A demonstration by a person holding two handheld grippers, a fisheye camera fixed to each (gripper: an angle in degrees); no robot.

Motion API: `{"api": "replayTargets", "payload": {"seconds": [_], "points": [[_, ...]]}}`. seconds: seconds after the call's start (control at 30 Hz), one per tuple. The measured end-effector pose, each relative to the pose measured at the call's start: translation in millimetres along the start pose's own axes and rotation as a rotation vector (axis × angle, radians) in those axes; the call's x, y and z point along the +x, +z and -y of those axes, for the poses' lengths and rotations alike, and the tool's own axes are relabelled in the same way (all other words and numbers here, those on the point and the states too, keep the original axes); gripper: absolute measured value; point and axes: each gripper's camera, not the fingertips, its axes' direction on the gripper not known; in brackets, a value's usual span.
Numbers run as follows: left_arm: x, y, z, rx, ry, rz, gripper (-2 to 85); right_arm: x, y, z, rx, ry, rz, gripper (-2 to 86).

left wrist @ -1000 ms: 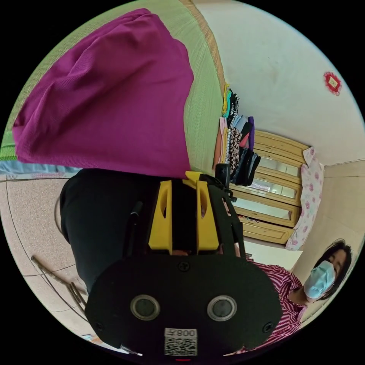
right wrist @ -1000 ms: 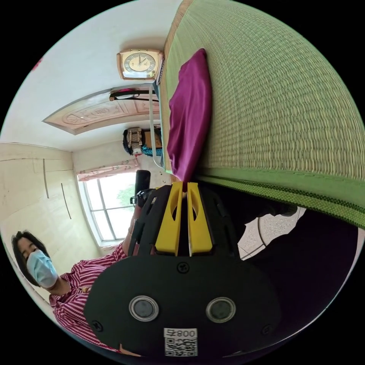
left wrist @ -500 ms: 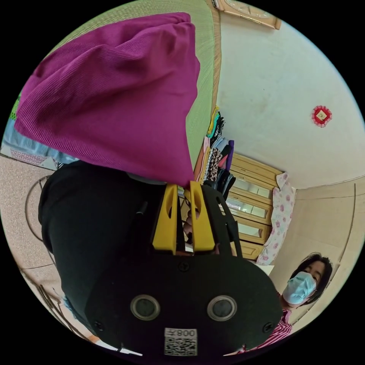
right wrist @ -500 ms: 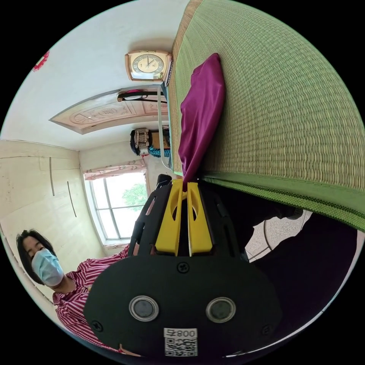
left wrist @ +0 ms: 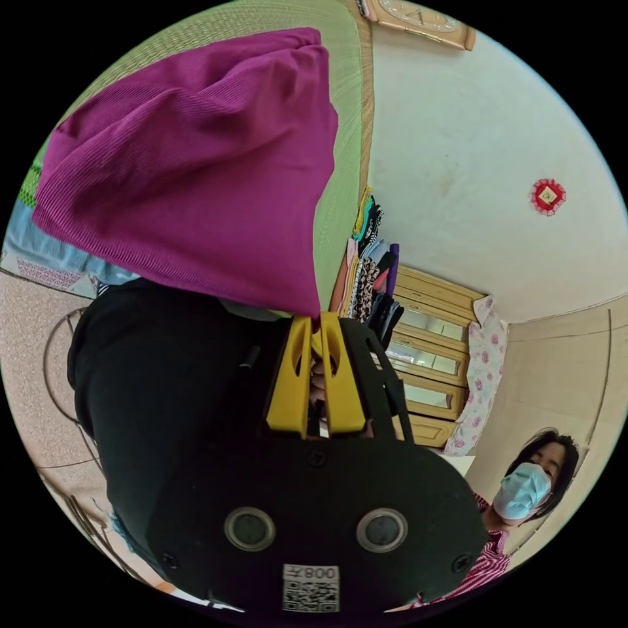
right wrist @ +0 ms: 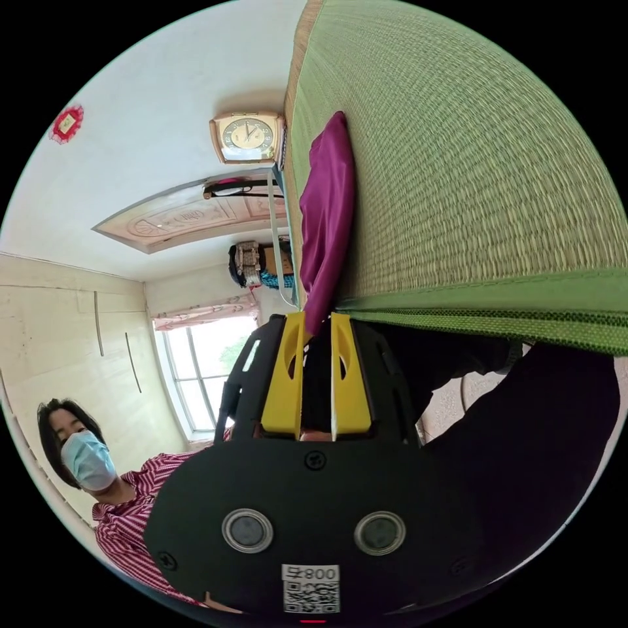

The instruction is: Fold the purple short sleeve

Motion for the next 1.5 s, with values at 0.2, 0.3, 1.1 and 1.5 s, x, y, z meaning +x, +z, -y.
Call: {"api": "replayTargets", "payload": {"seconds": [0.2,0.3,1.1,1.5], "points": [[-4.3,11.1,7.0,-0.002,0.007,-0.009,3.1,6.3,18.3,6.5,-0.025,0.011,0.015,8.4],[-7.2,17.1,10.2,0.0,0.009,-0.011,3.0,10.0,26.6,8.2,-0.032,0.02,0.024,8.5],[-30.7,71.3,36.5,-0.033,0.067,0.029,2.1,18.4,37.4,4.5,-0.018,0.033,0.099,2.2],[-98.1,-38.7,-5.4,0.328,0.037,0.021,3.2,12.1,25.7,3.4,-0.02,0.024,0.079,1.9]]}}
